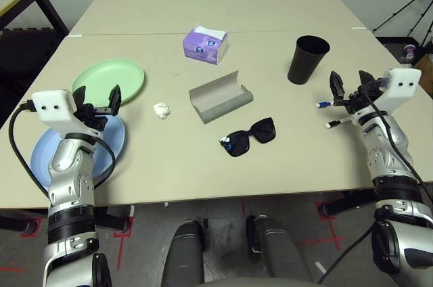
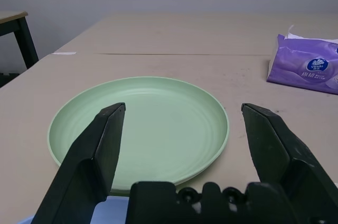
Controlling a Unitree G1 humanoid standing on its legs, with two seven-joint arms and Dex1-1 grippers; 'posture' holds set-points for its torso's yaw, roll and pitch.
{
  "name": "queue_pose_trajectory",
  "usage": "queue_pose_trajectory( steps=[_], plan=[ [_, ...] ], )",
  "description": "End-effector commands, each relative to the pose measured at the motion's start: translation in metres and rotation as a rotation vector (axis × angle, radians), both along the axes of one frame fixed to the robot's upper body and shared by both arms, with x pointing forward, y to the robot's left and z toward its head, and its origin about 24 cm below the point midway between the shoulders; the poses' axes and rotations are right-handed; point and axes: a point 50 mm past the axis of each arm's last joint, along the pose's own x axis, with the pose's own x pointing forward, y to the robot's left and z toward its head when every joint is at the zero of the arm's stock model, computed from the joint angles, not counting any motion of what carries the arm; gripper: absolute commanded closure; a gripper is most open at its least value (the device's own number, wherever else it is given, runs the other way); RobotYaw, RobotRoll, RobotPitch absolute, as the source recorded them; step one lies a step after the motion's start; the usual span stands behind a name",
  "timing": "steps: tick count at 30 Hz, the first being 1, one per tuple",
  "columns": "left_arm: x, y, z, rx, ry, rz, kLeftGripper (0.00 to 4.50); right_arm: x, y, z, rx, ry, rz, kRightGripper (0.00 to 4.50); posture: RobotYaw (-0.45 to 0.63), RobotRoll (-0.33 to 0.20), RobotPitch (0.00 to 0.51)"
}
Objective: Organize and tidy the items on the table.
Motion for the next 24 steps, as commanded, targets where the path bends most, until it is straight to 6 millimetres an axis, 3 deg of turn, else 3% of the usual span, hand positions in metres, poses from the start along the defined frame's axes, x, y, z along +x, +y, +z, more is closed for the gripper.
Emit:
queue_pose_trajectory(
  steps=[1,6,13,24],
  plan=[
    [-0.001,0.004,-0.001,-0.002,0.017,0.004,0.0,-0.008,-0.002,0.009,-0.019,-0.019,0.051,0.03,0.0,0.0,0.131],
    [-0.001,0.004,-0.001,0.002,0.021,0.001,0.0,-0.011,0.006,0.011,-0.072,-0.039,0.194,0.03,0.0,0.0,0.128],
    [0.001,-0.002,-0.002,-0.002,0.018,-0.014,0.0,-0.017,0.045,0.003,-0.276,0.013,0.706,0.03,0.01,0.0,0.126],
    [-0.005,-0.004,-0.002,0.003,0.021,-0.012,0.0,-0.015,0.073,0.02,-0.442,-0.048,1.1,0.03,0.04,0.0,0.132]
  ],
)
